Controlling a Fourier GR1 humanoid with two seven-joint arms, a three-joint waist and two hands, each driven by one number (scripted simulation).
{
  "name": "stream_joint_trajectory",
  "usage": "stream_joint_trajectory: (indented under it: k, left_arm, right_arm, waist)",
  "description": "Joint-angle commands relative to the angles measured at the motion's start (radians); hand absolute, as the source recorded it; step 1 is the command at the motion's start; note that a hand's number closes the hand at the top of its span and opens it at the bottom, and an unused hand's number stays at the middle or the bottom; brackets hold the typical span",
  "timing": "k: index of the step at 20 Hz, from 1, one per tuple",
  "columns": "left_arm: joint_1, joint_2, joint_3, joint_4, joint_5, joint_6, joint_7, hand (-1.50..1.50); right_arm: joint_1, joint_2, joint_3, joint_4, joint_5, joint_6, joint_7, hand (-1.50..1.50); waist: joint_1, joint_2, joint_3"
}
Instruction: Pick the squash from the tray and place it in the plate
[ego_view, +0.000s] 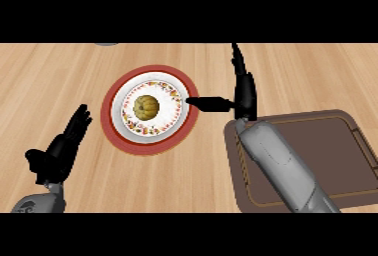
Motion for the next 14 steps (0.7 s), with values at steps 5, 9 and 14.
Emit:
stream_joint_trajectory:
  k: [5, 9, 14]
  left_arm:
    - [0.025, 0.001, -0.007, -0.079, 0.004, -0.014, 0.058, 0.00]
    - [0.005, 0.014, 0.026, -0.028, 0.017, -0.039, 0.044, 0.00]
    - [0.028, -0.031, -0.012, -0.073, -0.021, -0.002, 0.049, 0.00]
  right_arm:
    - [0.179, -0.120, -0.096, -0.023, -0.056, 0.281, -0.226, -1.50]
    - [0.130, -0.102, -0.131, 0.053, 0.021, 0.315, -0.225, -1.50]
    - [0.145, -0.074, -0.195, 0.210, 0.049, 0.350, -0.397, -1.50]
  waist:
    - [-0.006, -0.005, 0.000]
    - [-0.006, -0.004, -0.001]
    - [-0.002, -0.003, -0.001]
